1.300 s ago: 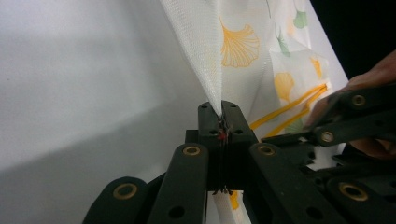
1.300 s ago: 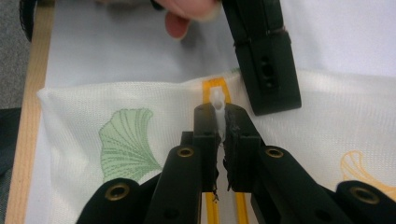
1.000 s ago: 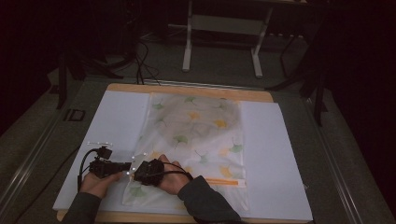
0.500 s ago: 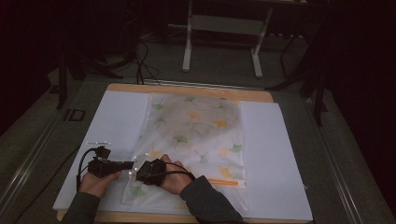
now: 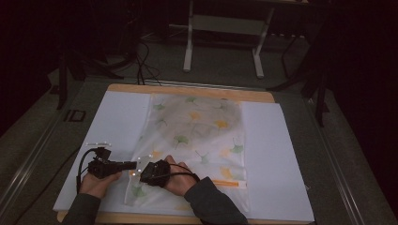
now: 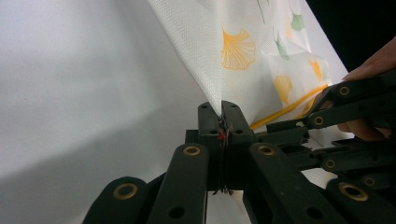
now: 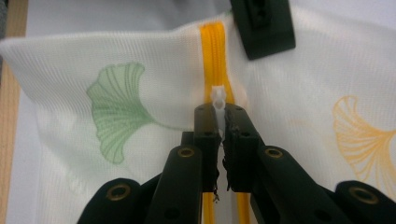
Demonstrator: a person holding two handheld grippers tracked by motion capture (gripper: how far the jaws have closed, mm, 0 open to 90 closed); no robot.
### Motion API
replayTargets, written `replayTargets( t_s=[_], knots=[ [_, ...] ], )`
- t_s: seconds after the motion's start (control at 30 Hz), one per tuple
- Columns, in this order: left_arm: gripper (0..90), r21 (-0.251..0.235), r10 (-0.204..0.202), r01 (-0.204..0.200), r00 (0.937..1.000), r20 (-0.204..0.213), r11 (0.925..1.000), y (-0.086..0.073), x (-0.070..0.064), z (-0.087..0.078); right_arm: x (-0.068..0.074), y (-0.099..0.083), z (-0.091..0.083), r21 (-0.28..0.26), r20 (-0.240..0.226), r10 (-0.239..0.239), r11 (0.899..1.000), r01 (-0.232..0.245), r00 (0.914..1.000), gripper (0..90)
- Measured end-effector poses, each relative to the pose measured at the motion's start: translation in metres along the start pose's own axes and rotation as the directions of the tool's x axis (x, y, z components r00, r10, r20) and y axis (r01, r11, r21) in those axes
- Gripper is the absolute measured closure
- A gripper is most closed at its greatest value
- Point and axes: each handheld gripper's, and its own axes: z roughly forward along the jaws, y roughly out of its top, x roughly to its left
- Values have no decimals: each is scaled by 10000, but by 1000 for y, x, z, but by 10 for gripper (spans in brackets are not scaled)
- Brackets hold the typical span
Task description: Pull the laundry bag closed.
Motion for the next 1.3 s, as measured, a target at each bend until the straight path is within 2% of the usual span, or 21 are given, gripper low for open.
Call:
replayTargets(
  t_s=[0.47,0.67,1.0,1.3],
  knots=[
    [890,-40,70,-69,10000,71,10000,-1,2,0,0,-5,-8,144,154,22,9999,-24,9999,851],
    [890,-65,117,-117,9999,-114,9999,-1,1,0,-1,-11,-11,304,213,125,9995,-132,9997,852],
    [890,-37,164,-165,9997,-198,9999,0,1,0,-4,-19,-16,393,262,272,9988,-282,9993,852],
    [890,-78,156,-157,9998,-140,9998,0,1,-2,-1,-21,-20,448,329,205,9988,-220,9992,852]
  ],
)
